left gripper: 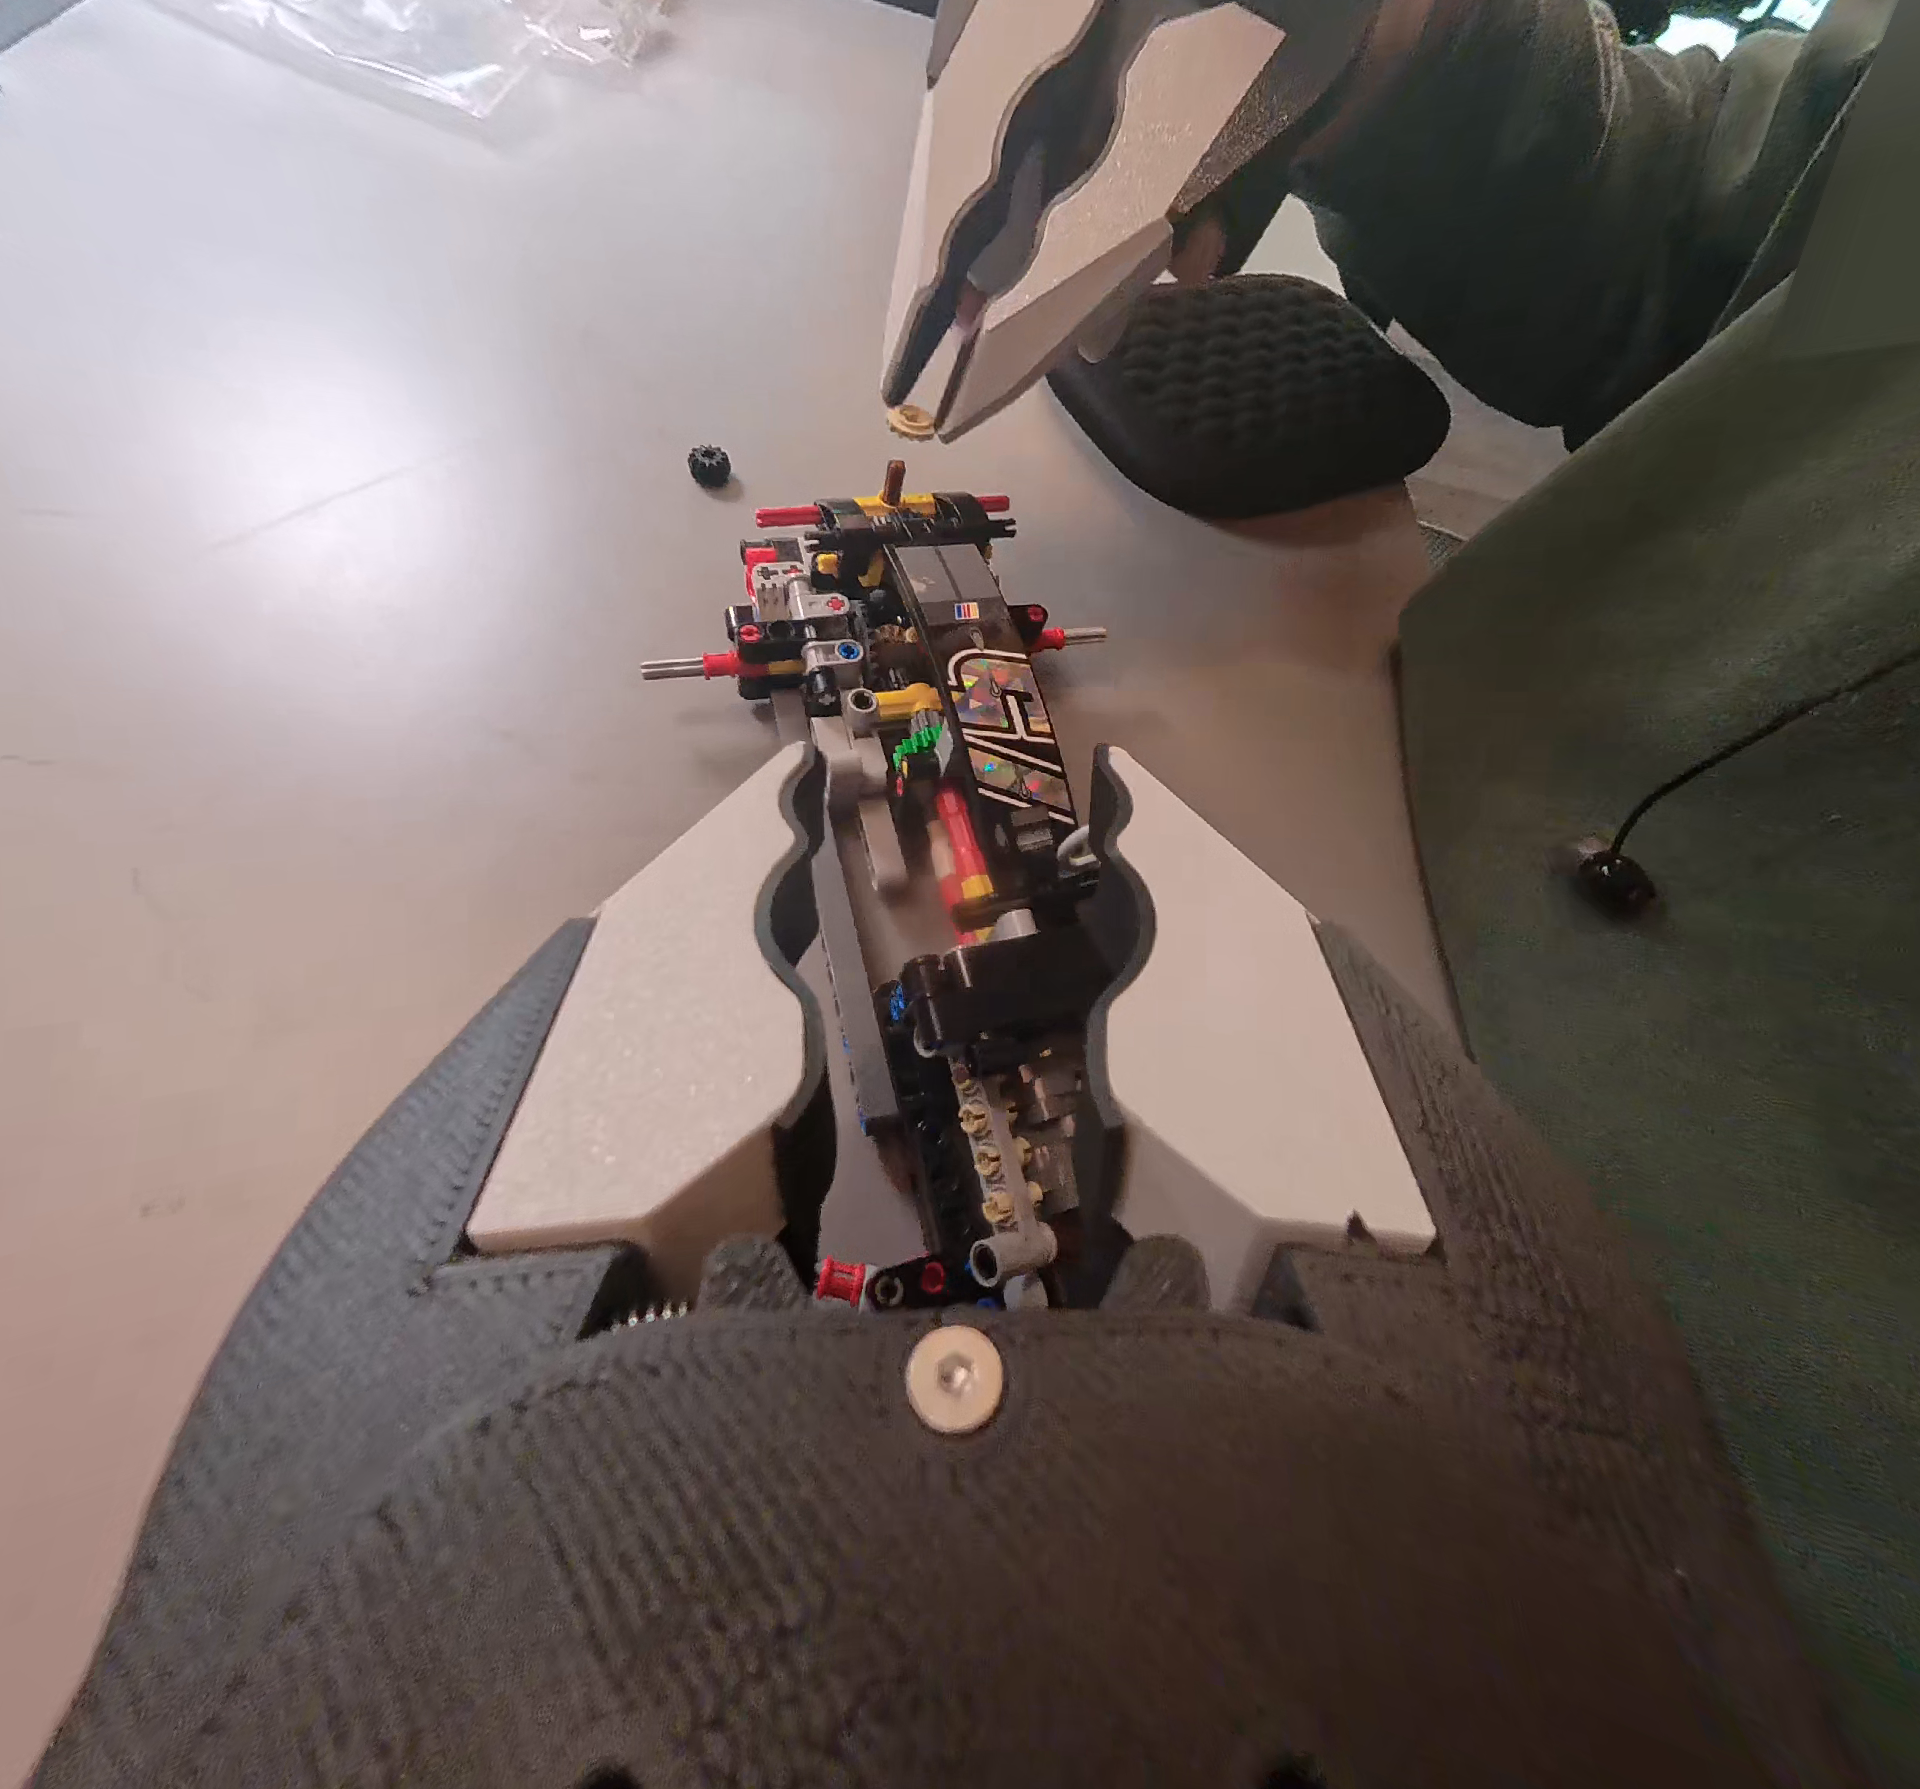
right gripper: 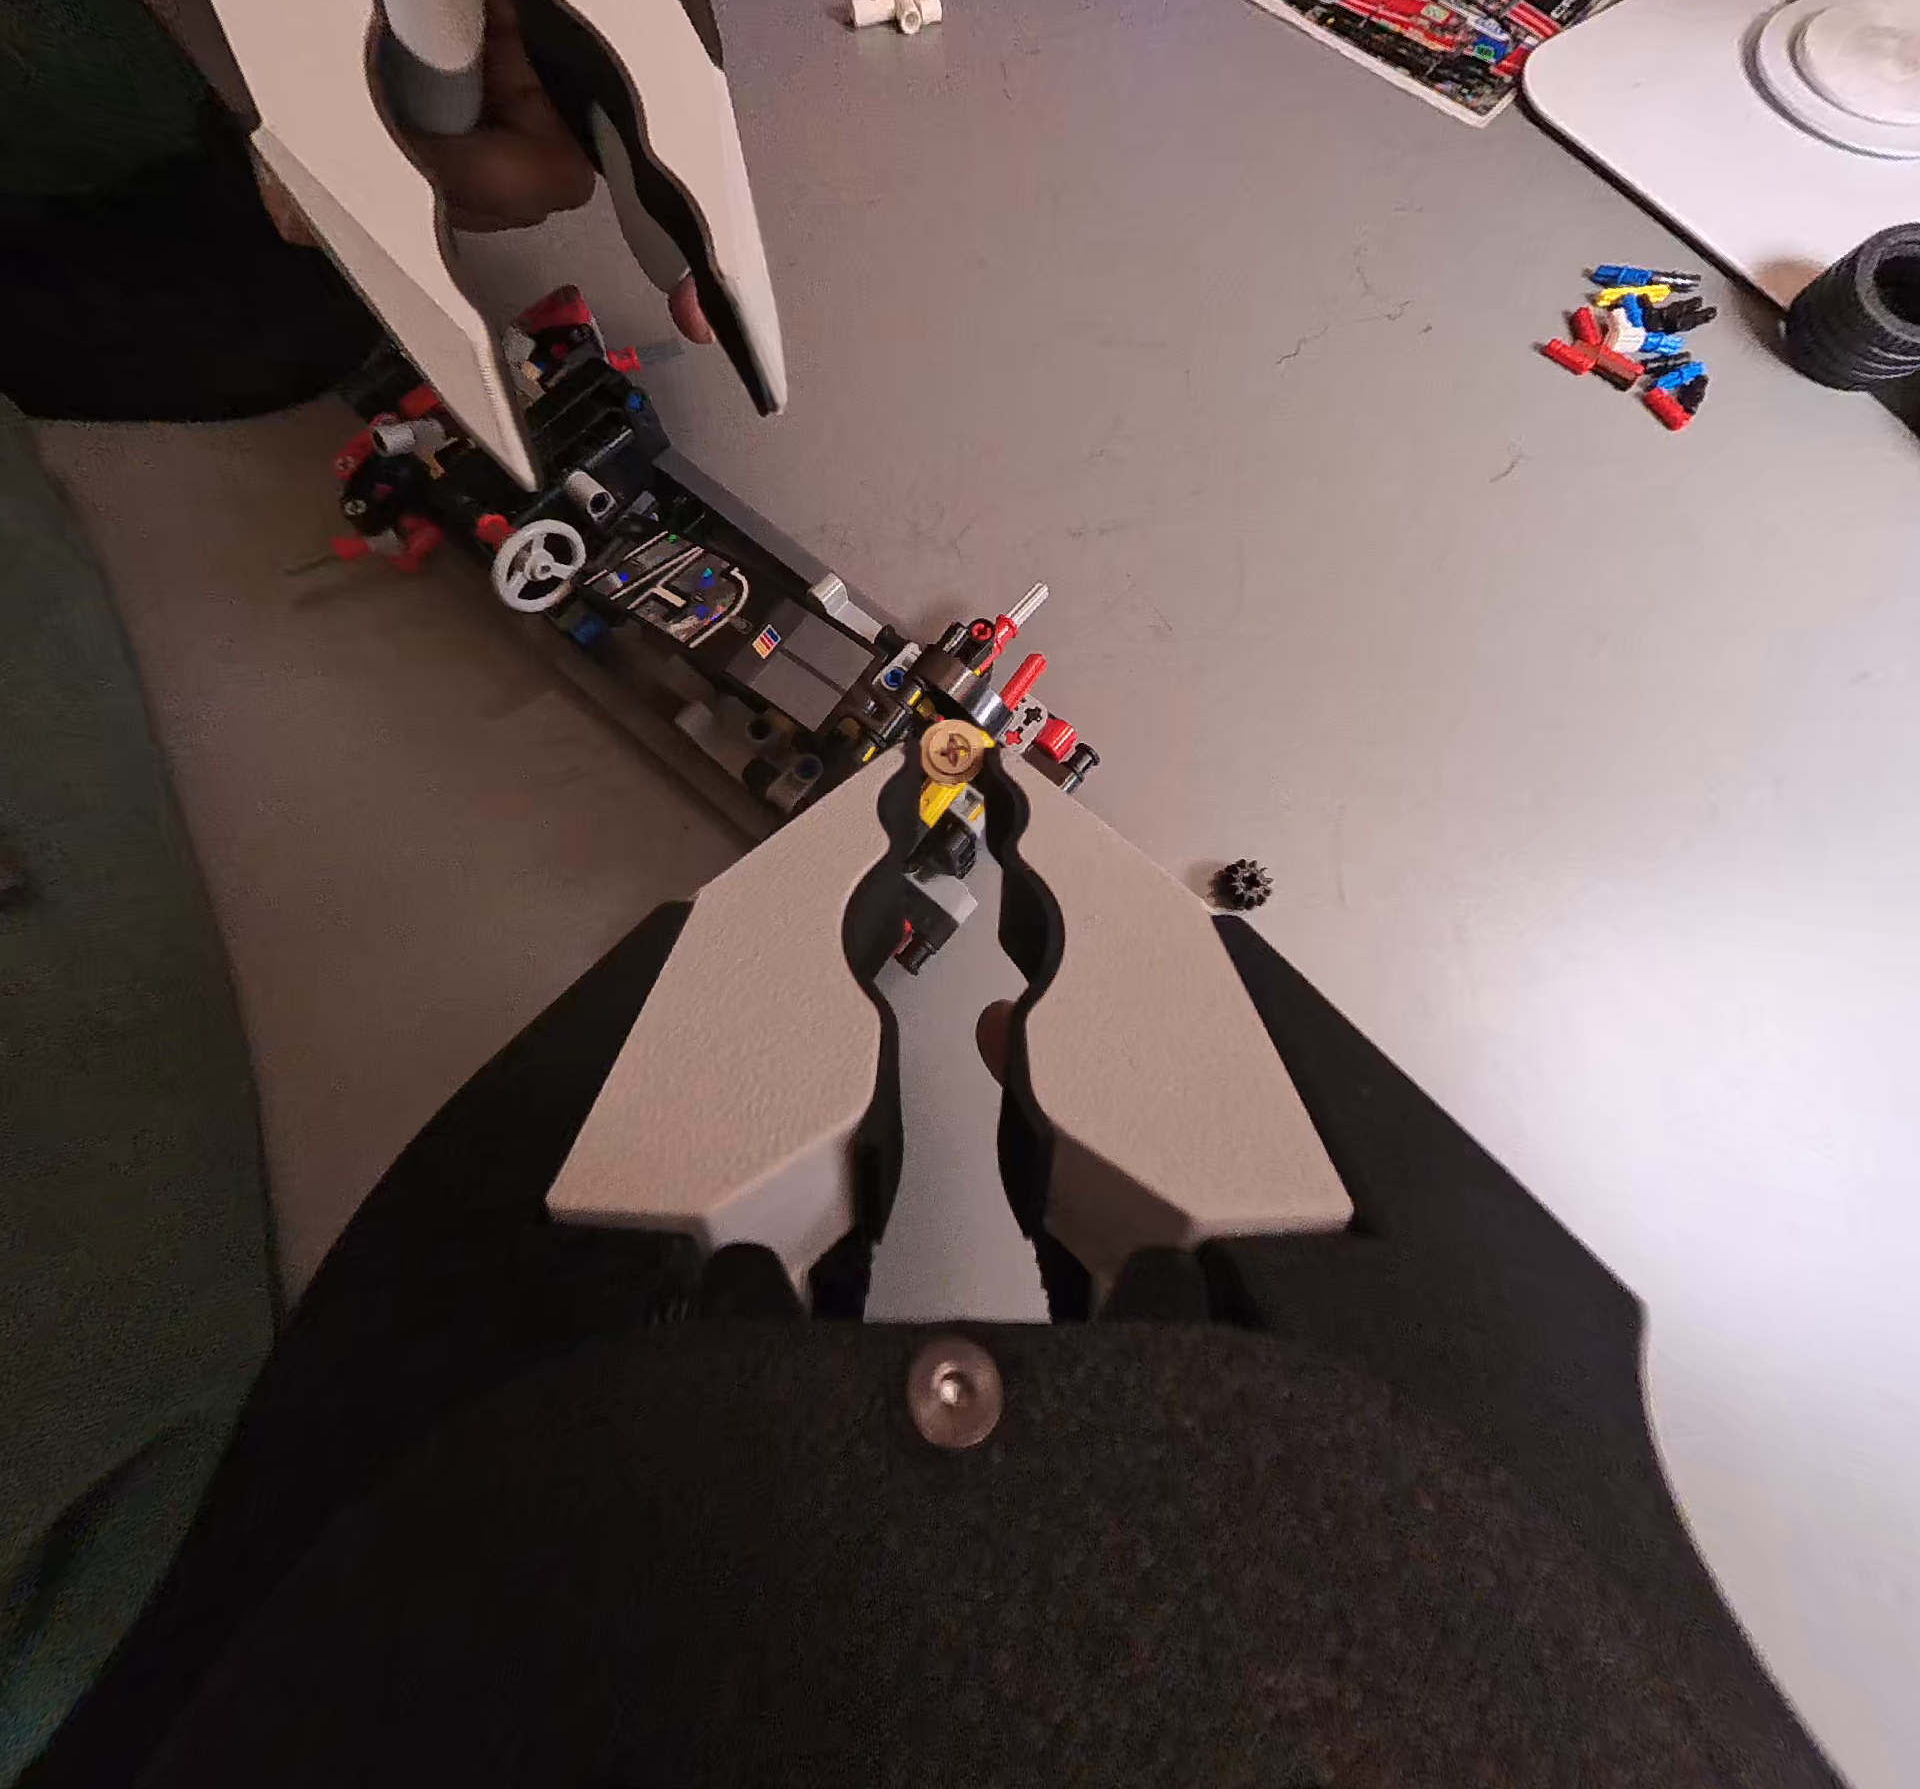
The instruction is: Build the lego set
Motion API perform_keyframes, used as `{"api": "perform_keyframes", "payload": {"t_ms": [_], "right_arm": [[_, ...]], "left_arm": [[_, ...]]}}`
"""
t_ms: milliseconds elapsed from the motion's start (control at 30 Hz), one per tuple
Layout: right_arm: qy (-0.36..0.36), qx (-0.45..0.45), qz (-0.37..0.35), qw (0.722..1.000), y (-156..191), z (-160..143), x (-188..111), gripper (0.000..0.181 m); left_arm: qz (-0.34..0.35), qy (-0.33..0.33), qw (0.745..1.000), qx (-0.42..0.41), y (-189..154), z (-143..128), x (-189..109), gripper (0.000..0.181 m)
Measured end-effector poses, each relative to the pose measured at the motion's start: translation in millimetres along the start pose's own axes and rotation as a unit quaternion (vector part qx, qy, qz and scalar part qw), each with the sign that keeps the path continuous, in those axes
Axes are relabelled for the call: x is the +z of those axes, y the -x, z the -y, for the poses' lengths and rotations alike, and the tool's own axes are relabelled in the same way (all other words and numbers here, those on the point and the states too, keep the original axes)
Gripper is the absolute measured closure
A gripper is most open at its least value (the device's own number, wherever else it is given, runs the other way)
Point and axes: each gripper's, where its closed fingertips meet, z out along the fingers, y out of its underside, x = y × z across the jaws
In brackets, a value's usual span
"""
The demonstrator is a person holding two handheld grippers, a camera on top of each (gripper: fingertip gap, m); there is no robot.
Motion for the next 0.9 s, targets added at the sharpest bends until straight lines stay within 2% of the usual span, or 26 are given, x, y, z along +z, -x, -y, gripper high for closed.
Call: {"api": "perform_keyframes", "payload": {"t_ms": [400, 567, 667, 900], "right_arm": [[0.034, -0.006, -0.007, 0.999, 1.7, -4.0, 7.2, 0.172], [0.039, -0.001, -0.005, 0.999, 1.7, -4.2, 7.5, 0.172], [0.047, 0.000, -0.005, 0.999, 1.7, -4.2, 7.9, 0.172], [0.051, -0.006, 0.007, 0.999, 1.8, -4.5, 8.1, 0.172]], "left_arm": [[-0.004, -0.006, 1.000, -0.005, -0.4, 0.6, -0.3, 0.133], [-0.004, -0.008, 1.000, -0.006, 7.3, 12.1, 4.5, 0.138], [-0.020, 0.000, 1.000, -0.005, 12.1, 23.5, 15.0, 0.146], [-0.090, 0.042, 0.995, 0.008, 22.5, 39.8, 61.7, 0.161]]}}
